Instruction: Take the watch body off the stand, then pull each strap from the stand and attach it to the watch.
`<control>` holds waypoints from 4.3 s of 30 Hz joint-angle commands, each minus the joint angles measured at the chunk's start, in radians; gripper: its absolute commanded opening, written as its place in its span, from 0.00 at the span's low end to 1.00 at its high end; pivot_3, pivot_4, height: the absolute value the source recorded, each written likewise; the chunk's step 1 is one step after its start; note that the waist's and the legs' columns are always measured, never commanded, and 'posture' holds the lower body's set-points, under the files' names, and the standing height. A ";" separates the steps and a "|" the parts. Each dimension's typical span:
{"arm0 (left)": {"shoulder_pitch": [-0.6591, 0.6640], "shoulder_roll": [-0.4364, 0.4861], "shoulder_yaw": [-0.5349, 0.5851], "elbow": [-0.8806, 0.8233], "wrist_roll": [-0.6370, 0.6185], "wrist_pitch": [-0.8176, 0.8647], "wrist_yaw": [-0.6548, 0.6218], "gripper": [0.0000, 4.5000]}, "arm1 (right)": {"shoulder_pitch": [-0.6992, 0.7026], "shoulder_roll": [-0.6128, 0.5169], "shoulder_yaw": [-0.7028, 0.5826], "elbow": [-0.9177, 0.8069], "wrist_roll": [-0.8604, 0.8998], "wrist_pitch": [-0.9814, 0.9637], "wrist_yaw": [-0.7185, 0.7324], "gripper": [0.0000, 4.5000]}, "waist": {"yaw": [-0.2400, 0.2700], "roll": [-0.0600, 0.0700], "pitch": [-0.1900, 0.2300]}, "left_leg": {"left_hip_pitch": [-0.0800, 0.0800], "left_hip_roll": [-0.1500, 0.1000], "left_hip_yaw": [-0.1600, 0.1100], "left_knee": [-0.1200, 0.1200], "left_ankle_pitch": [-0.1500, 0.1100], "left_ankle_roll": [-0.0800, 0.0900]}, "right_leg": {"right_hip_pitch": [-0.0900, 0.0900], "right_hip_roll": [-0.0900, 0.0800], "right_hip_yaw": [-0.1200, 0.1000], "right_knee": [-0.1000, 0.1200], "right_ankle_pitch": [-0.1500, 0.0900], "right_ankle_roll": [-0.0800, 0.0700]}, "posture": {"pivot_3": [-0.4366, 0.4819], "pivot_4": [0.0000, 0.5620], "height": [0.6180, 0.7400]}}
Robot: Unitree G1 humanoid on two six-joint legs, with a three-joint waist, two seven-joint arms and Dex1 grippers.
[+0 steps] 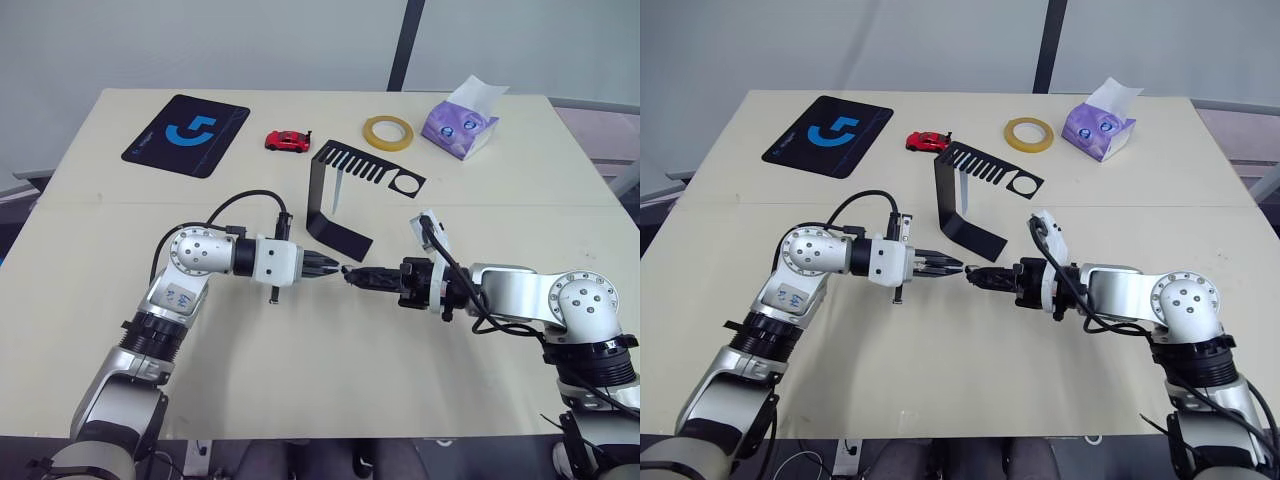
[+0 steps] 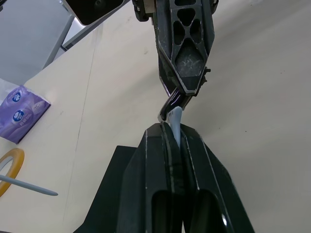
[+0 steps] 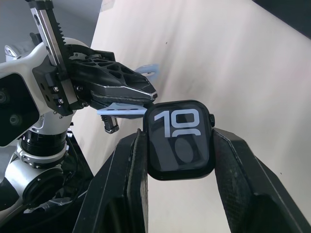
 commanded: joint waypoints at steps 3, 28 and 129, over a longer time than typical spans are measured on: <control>-0.017 0.000 0.007 -0.020 0.002 -0.012 0.007 0.00 | -0.005 -0.016 -0.010 -0.033 0.033 -0.019 0.010 0.34 | 0.000 0.000 0.000 | 0.000 0.000 0.000 0.000 0.000 0.000 | 0.000 0.000 0.000 0.000 0.000 0.000 | 0.48 0.27 0.98; -0.011 -0.021 -0.003 -0.033 0.010 -0.007 0.016 0.00 | -0.014 -0.015 0.012 -0.067 0.072 -0.033 -0.006 0.34 | 0.000 0.000 0.000 | 0.000 0.000 0.000 0.000 0.000 0.000 | 0.000 0.000 0.000 0.000 0.000 0.000 | 0.48 0.27 0.98; 0.006 0.039 0.065 -0.156 -0.109 0.191 -0.085 0.65 | -0.102 -0.083 0.042 -0.175 -0.107 -0.025 0.104 0.34 | 0.000 0.000 0.000 | -0.001 0.000 -0.001 0.000 0.000 0.000 | 0.000 -0.001 -0.002 -0.001 0.000 0.000 | 0.48 0.27 0.98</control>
